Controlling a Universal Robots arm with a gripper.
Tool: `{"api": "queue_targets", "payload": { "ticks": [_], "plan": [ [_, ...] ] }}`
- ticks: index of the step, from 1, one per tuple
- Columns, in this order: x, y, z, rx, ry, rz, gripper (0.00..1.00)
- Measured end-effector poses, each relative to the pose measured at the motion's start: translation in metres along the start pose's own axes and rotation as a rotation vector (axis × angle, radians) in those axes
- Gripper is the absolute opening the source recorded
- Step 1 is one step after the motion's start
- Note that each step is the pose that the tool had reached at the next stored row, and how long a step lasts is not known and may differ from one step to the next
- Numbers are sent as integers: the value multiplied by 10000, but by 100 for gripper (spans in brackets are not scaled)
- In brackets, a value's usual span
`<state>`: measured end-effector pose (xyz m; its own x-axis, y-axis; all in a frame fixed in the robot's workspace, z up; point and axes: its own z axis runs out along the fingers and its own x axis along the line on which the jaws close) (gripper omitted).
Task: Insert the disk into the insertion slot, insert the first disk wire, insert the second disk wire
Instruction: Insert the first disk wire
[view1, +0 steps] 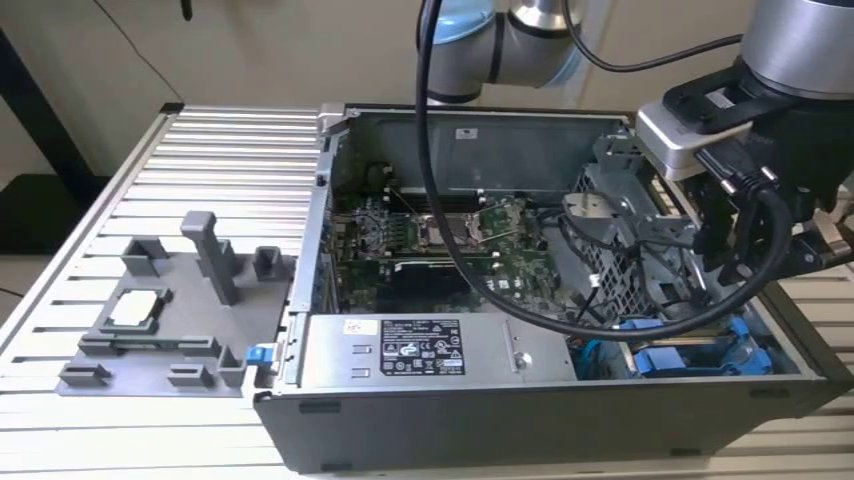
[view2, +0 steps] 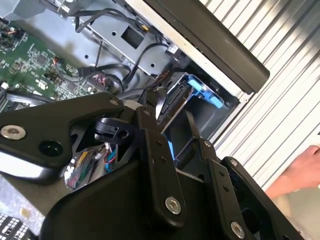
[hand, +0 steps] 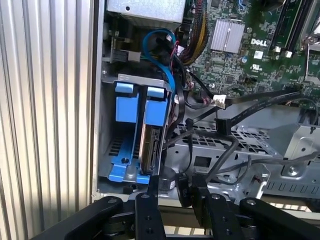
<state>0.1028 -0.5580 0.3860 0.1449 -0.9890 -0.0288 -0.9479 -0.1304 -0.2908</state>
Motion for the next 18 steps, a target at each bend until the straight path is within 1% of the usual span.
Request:
{"api": "queue_targets", "payload": {
  "ticks": [2,4,5,6,8,12,13,15,16,18],
  "plan": [
    [-1,1,0,-7,73,-23,40],
    [-1,2,1,-12,116,-36,40],
    [-1,3,0,-15,135,-42,31],
    [-1,4,-1,-16,144,-44,31],
    [-1,4,-1,-17,147,-45,19],
    [-2,4,0,-17,148,-45,19],
    [-2,2,2,-26,160,-49,19],
    [0,-9,4,-129,246,-72,19],
    [2,-19,8,-219,286,-83,19],
    [7,-50,19,-493,357,-100,19]
  ]
}}
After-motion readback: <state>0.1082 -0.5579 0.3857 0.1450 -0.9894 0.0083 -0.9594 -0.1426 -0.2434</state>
